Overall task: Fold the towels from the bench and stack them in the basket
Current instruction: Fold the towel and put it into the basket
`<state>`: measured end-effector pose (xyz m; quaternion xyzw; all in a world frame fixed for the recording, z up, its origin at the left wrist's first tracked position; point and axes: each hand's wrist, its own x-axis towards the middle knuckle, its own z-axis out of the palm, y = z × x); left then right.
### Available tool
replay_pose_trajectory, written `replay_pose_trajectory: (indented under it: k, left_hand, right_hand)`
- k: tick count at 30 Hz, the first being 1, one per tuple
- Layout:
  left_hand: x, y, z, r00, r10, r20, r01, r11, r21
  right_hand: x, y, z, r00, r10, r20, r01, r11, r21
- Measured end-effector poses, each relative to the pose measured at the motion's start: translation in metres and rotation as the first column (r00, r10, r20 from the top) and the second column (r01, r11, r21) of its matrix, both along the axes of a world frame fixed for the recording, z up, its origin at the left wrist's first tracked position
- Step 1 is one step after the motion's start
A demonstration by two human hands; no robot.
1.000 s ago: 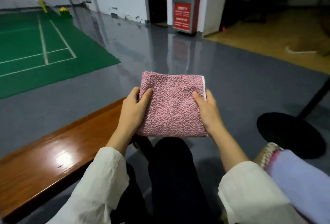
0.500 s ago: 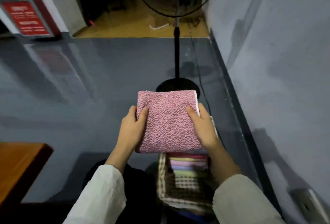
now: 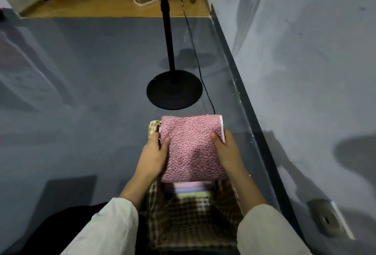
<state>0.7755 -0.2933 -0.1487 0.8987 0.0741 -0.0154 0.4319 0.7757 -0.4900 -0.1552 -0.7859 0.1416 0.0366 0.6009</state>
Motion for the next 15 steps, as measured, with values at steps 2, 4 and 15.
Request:
replay_pose_trajectory:
  k: [2, 4, 15]
  left_hand:
    - [0.008, 0.002, -0.010, 1.000, 0.011, 0.005, -0.011, 1.000, 0.007]
    - [0.016, 0.002, -0.018, 1.000, 0.022, 0.002, -0.022, 1.000, 0.019]
    - [0.032, -0.016, -0.058, 0.908, -0.370, 0.197, 0.127, 0.690, 0.712]
  right_hand:
    - [0.009, 0.003, -0.011, 1.000, -0.002, -0.018, 0.002, 1.000, -0.020]
    - [0.018, 0.005, -0.021, 0.999, -0.004, -0.054, 0.001, 0.999, -0.049]
    - [0.033, 0.017, -0.059, 0.974, 0.222, 0.030, -0.147, 0.735, -0.662]
